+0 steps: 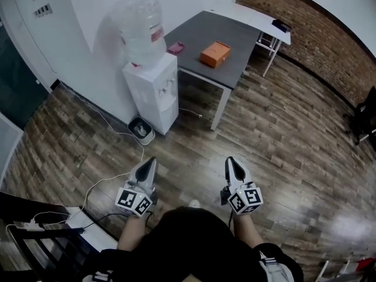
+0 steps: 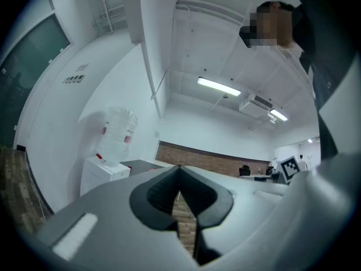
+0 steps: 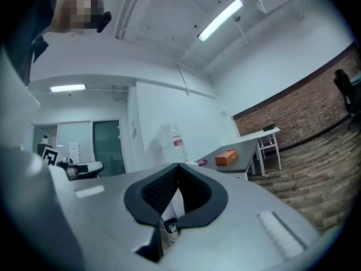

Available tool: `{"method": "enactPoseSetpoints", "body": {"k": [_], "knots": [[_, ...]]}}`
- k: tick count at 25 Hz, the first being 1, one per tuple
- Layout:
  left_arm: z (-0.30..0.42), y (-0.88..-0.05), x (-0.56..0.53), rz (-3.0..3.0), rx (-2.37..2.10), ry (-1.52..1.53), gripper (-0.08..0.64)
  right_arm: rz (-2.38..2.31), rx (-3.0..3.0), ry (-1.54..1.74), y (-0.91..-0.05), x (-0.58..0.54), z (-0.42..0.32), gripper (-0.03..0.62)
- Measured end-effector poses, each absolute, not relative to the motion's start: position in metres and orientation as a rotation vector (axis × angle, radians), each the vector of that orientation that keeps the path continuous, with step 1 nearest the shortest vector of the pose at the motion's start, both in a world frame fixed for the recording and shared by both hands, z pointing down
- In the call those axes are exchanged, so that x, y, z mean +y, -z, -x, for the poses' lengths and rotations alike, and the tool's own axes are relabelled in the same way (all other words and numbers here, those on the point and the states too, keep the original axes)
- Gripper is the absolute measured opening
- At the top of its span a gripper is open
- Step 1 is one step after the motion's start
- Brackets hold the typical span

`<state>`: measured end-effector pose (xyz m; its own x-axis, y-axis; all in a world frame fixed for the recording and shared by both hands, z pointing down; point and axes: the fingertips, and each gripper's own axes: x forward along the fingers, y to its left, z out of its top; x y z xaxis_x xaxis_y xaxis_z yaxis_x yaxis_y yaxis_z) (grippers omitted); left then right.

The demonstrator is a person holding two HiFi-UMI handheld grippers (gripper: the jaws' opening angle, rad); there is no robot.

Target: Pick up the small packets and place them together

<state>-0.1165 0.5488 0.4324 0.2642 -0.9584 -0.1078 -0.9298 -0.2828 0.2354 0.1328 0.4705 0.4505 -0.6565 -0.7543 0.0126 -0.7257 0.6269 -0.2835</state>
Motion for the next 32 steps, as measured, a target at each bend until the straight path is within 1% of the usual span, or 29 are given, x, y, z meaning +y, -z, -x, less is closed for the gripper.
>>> {"method": "enactPoseSetpoints", "body": {"k": [8, 14, 21, 27, 32], "knots": [[0.106, -0.429, 0.504, -2.362, -1.861, 0.323, -0.002, 1.291, 2.715, 0.384, -0.451, 0.413, -0.164, 0.002], [0.099, -0.430, 0.476, -2.387, -1.818, 0.294, -0.002, 1.339, 2.682, 0.424, -0.461, 0.399, -0.175, 0.002], [0.109, -0.432, 0.417, -2.440, -1.740, 0.344, -0.002, 1.431, 2.643, 0.405, -0.462, 0.367, -0.174, 0.002], [0.118, -0.416, 0.343, -2.537, -1.660, 0.399, -0.002, 1.508, 2.582, 0.296, -0.435, 0.314, -0.172, 0.002], [0.134, -0.408, 0.294, -2.595, -1.599, 0.419, -0.002, 1.535, 2.553, 0.236, -0.417, 0.274, -0.151, 0.002]]}}
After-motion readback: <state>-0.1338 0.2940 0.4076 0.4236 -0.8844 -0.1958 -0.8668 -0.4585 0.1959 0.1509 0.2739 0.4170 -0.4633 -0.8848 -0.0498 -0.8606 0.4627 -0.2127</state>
